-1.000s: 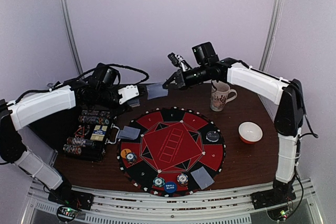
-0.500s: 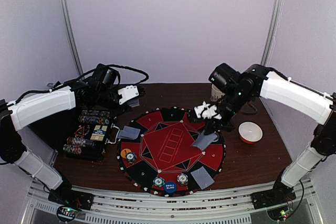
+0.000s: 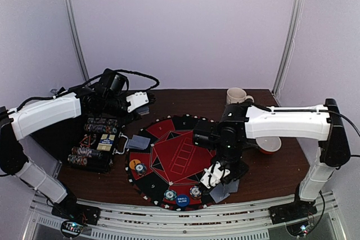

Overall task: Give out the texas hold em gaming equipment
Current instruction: Distribute the poker card in the small blind area.

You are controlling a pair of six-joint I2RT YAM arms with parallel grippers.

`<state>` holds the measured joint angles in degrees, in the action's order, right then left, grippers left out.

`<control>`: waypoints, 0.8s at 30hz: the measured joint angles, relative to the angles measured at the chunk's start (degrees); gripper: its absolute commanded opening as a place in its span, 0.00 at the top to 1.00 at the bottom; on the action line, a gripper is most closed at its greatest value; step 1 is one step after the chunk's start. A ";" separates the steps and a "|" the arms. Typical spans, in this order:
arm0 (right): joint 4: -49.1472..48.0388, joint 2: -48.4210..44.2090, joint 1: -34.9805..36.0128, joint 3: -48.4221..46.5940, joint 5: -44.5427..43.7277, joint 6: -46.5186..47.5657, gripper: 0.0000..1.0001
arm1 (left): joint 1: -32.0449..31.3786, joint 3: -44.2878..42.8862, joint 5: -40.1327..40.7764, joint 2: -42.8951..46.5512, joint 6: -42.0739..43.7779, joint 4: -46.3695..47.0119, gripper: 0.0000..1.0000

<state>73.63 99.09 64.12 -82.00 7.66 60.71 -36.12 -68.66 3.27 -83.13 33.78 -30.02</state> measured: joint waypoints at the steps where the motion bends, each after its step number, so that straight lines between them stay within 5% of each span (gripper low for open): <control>1: -0.31 0.92 0.17 0.11 -0.59 0.48 1.00 | 0.00 0.00 0.00 0.00 0.00 0.00 0.58; 24: -10.62 10.64 0.24 3.39 -4.44 6.58 1.00 | 0.00 0.81 1.03 0.74 0.11 -0.02 0.58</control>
<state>63.00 109.73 64.36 -78.61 3.22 67.29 -36.12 -67.85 4.29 -82.39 33.89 -30.04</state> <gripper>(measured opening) 0.017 0.422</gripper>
